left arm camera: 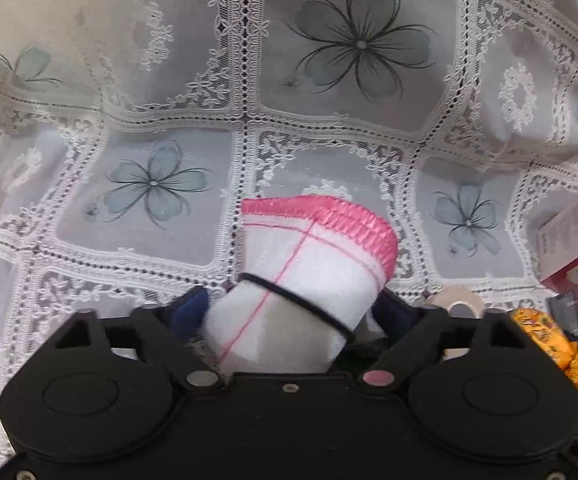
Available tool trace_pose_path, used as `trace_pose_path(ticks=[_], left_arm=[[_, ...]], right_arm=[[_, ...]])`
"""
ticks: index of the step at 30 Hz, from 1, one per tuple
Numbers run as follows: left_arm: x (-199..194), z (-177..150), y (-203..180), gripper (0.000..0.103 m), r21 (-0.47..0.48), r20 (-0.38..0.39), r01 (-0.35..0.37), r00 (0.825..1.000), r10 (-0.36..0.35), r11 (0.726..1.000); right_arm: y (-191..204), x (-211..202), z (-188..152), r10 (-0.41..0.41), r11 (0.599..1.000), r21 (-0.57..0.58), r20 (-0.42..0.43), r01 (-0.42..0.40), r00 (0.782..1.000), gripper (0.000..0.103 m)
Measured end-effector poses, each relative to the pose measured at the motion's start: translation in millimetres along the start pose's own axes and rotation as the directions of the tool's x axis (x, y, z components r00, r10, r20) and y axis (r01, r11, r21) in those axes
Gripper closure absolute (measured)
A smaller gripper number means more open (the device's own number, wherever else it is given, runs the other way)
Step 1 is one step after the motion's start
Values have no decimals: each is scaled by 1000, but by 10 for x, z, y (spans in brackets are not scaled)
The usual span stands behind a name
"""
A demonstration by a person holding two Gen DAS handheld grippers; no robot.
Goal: Organize soft objects
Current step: 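Lift the sock with the left tool while the right tool grasps the yellow pouch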
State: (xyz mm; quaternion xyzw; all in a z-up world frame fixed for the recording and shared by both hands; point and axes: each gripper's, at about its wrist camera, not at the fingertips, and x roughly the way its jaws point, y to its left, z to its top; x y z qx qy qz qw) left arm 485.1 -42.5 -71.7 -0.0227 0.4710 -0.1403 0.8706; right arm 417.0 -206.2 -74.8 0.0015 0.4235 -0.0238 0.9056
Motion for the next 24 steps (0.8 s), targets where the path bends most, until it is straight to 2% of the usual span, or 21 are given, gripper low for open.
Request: trace_pose_path(ticks=[2,4,5,6,7,9,15,24], left_arm=[[23,3,-7,10,-9,0,9,1000,-9,1000],[35,5,-13,12,-13,-2,8,1000,-8,1000],[32,6,-21,14,-11,1,-1,1000,1,1000],[19,4,-31,24,-5,10,-9,1000,9,1000],[-1,5,-40,30,9,21,-4,1000,4,1000],[-25,10,-41,33,16,28,-1,1000,1,1000],[-240,19,1,34,-12,88,-22,996,23,1000],[-1056,-166,-174,33,6,186,-61,981,59,998]], right_arm=[[-16,-13,-10,9,1000,8,4,-9,1000,27],[-43,-29,-13,19,1000,23,8,-19,1000,28],[-64,-40,-10,21,999,29,10,-21,1000,29],[-85,-55,-6,20,999,38,15,-21,1000,29],[-104,-78,-2,19,999,48,23,-20,1000,29],[-149,-150,16,24,997,67,49,-27,998,29],[-295,-412,81,25,992,121,121,-40,992,29],[-430,-1011,-132,20,985,168,175,-50,984,29]])
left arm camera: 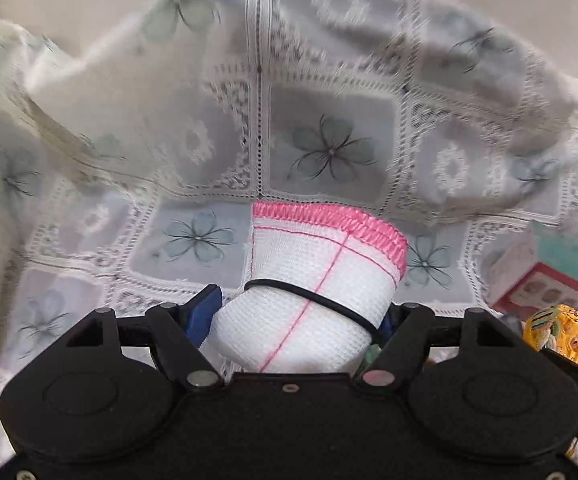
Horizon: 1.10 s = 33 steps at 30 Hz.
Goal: Organize soft objects
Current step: 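Lift the sock with the left tool while the right tool grasps the yellow pouch, then carry the sock over the basket and release it from the left tool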
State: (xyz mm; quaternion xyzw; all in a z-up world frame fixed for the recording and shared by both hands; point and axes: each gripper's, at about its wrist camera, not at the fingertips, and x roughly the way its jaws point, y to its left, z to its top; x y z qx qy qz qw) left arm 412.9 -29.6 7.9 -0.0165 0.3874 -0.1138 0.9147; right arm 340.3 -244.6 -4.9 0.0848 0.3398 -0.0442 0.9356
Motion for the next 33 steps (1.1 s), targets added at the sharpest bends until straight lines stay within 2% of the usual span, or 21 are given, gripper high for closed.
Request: trace_pose_path(ticks=[7,16,25,33], left_arm=[[-660,-277,-119,33,13,39,-10,999,9,1000],[-1329,-891,-300,33,40,42,-4,999,2,999],[-1720,-1608,-424,33,41,-10,8,1000,-7,999],[-1856,-2149,-501,33,19,-80,-1,997,3,1000]], right_arm=[[-118,-674,-234,5,999,38,32,-6,999,29],[-201,-1516,-626,21,997,72,73,-26,997,28],[-238,-2113,-1132,43,988,142,79,-53,996,28],[-247,-2554,-1575,59,978,195,72,-72,996,28]])
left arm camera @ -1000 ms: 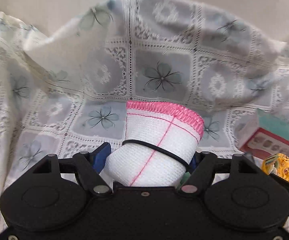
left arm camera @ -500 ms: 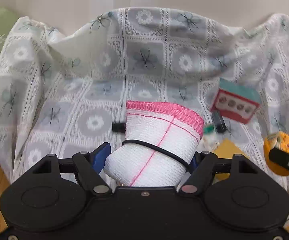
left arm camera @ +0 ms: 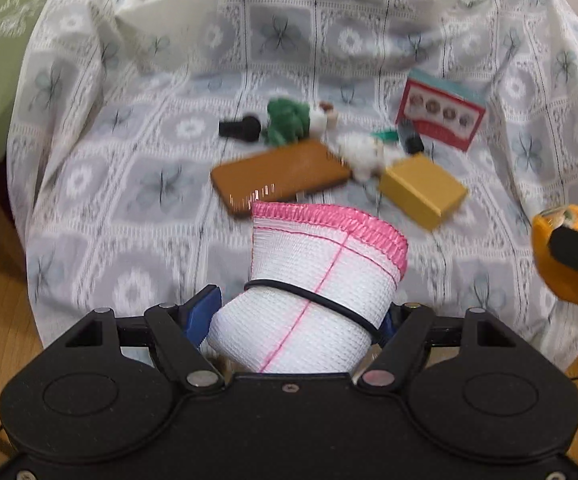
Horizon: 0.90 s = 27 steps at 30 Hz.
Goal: Organize soft objects
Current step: 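Carry the sock over the basket and release it from the left tool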
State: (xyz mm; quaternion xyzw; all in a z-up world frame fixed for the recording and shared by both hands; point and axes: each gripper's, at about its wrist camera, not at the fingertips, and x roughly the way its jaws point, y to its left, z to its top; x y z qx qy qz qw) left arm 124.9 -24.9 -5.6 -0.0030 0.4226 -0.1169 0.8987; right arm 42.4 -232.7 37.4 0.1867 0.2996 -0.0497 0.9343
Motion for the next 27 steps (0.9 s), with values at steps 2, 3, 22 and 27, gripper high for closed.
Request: trace_pose_path(ticks=[2,3,22,27], left_arm=[[-20,-124,-19,33,-6,-12,-2,1000,2,1000],[-33,-185,-32,33,-7,-16,-8,1000,8,1000],[-58,-771,-173,32,0,-90,-109,990,108,994],[-21,-804,-107,32,-21,-88,-100,991,98,995]], right_arm=[[-15,-133,-83,7,1000,8,6,-7,1000,28],[-19,-192,-120,7,1000,10,8,-7,1000,28],[89,-727,-653,12,999,-31,-30,-13,999,28],[137,-668,-741,5,999,-41,-64,-7,998,28]])
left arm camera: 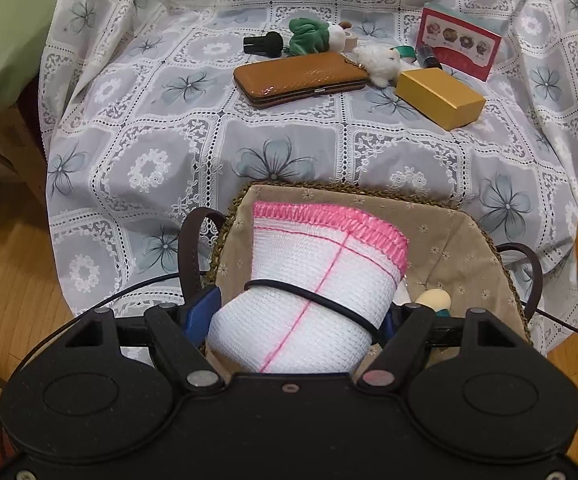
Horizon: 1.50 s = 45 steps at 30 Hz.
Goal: Organize soft objects
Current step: 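Carry the sock over the basket and release it from the left tool, then lower the yellow pouch into the basket and open the right tool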
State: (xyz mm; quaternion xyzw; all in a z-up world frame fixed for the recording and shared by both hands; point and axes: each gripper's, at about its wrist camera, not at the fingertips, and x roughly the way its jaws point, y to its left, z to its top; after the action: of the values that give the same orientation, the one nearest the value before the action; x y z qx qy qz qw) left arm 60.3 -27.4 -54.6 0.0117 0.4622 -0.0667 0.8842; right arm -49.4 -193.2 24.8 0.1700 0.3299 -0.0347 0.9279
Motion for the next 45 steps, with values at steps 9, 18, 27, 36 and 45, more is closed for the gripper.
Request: trace_pose_path(ticks=[9,18,27,36,45], left_arm=[[-31,-39,65,20,-31,31,15,999,-14,999],[-102,-104,151,20,-32,36,-28,999,29,999],[-127,-146,190,20,-32,34,-37,999,38,999],[-120,-152,227,20,-43,28,-40,999,42,998],[-121,-158,221,20,-43,28,-42,999,43,998]], right_arm=[[-43,74,-45,-19,1000,18,-52,20,998,28],[-36,136,-45,-54,998,10,-88,55,995,28],[31,202,-66,-69,997,-36,-112,65,991,28],[66,232,-72,-42,998,-58,-110,36,993,23],[42,222,-79,-50,998,-50,-109,45,993,23]])
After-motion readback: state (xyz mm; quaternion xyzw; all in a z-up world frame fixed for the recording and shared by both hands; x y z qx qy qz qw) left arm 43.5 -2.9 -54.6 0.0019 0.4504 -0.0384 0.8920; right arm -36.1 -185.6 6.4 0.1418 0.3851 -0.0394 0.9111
